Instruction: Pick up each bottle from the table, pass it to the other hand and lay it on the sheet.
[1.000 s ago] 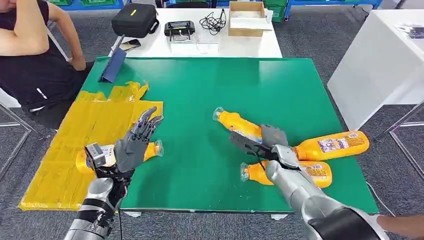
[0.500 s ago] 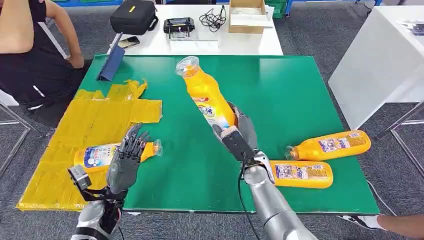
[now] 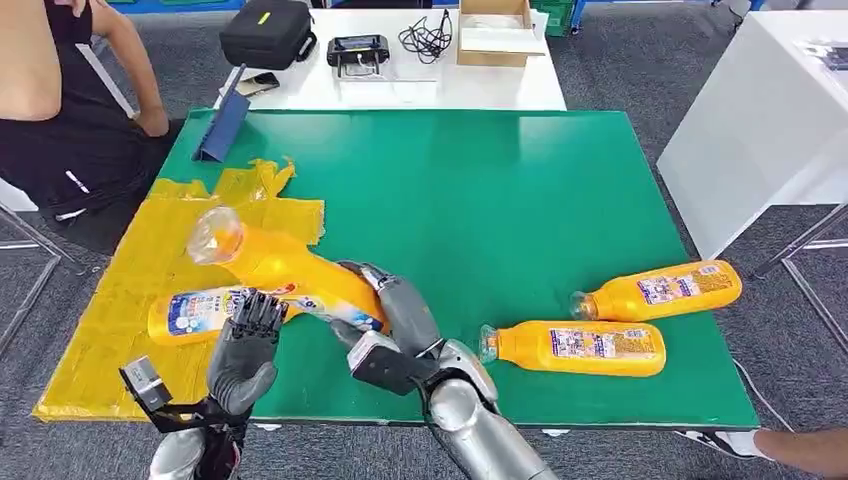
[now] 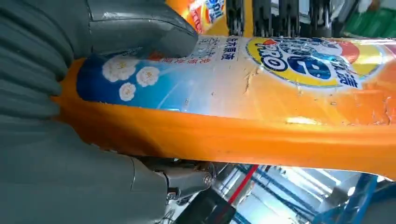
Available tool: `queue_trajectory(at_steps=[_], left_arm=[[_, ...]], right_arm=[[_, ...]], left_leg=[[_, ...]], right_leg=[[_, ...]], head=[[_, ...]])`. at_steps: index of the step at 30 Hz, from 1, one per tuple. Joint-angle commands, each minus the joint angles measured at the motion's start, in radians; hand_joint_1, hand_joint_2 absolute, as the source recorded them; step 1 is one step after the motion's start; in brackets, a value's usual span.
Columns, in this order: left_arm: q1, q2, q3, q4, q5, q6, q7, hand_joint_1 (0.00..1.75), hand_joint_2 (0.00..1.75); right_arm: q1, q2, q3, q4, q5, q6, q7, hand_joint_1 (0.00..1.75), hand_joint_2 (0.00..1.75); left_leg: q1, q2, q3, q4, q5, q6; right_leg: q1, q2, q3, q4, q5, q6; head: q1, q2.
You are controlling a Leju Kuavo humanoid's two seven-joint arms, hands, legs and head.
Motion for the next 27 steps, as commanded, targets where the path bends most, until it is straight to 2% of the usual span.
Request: queue_trajectory(at_steps=[1,5,9,13,22,23,27], left_arm=[[0.0,-0.012,-0.002,-0.008,-0.014,0.013,-0.004,0.0,1.75],[0.004,-0.017,0.009,-0.025,-0.022,0.032,-0.02,0.0,1.75],[-0.004,-0.021,0.029,-0.013,-0.015,0.036,-0.026,0.0,1.75],[-0.024,-0.03,0.041,0.002,-0.012,0.057,-0.029,0.0,1.75],[-0.035,-0.036,0.05,0.009,0.039,0.08,-0.013,0.0,1.75],[-0.033,-0.035,0.049,0.009,0.041,0.073,-0.013,1.75,1.75],[-0.024,-0.035,0.054,0.003,0.044,0.047,-0.019,1.75,1.75]], right_arm=[[-0.018,-0.026,0.113,0.027,0.023,0.053,0.012,1.75,1.75],[0.015,0.004,0.264,0.121,0.062,0.088,0.005,1.75,1.75],[0.017,0.004,0.408,0.194,0.024,0.061,0.0,1.75,1.75],[-0.007,0.004,0.461,0.244,0.003,0.082,-0.007,1.75,1.75],[-0.027,0.004,0.564,0.316,-0.064,0.071,-0.001,1.75,1.75],[-0.029,0.004,0.563,0.318,-0.071,0.07,-0.001,1.75,1.75],[-0.034,0.004,0.537,0.305,-0.074,0.059,0.002,1.75,1.75]], left_leg=[[0.0,0.0,0.002,-0.001,0.0,0.002],[0.0,0.001,0.002,-0.001,0.0,0.001],[0.001,0.001,0.006,-0.005,0.0,0.001],[0.0,0.0,0.0,-0.002,0.0,0.001],[0.001,-0.004,0.003,-0.003,0.001,0.001],[0.0,-0.003,0.002,-0.003,0.001,0.001],[0.001,-0.005,0.002,-0.003,0.001,0.001]], right_leg=[[0.001,0.0,0.003,-0.002,0.001,0.001],[0.0,0.001,0.002,-0.001,0.0,0.0],[0.001,0.0,0.005,-0.004,0.0,0.0],[0.0,0.0,0.0,-0.001,0.0,0.0],[0.001,-0.004,0.003,-0.004,0.0,0.0],[0.001,-0.004,0.002,-0.003,-0.001,0.0],[0.002,-0.005,0.003,-0.004,0.0,0.0]], head=[[0.0,0.0],[0.0,0.0],[0.0,0.0],[0.001,0.0],[0.0,0.0],[0.0,0.0],[0.0,0.0]])
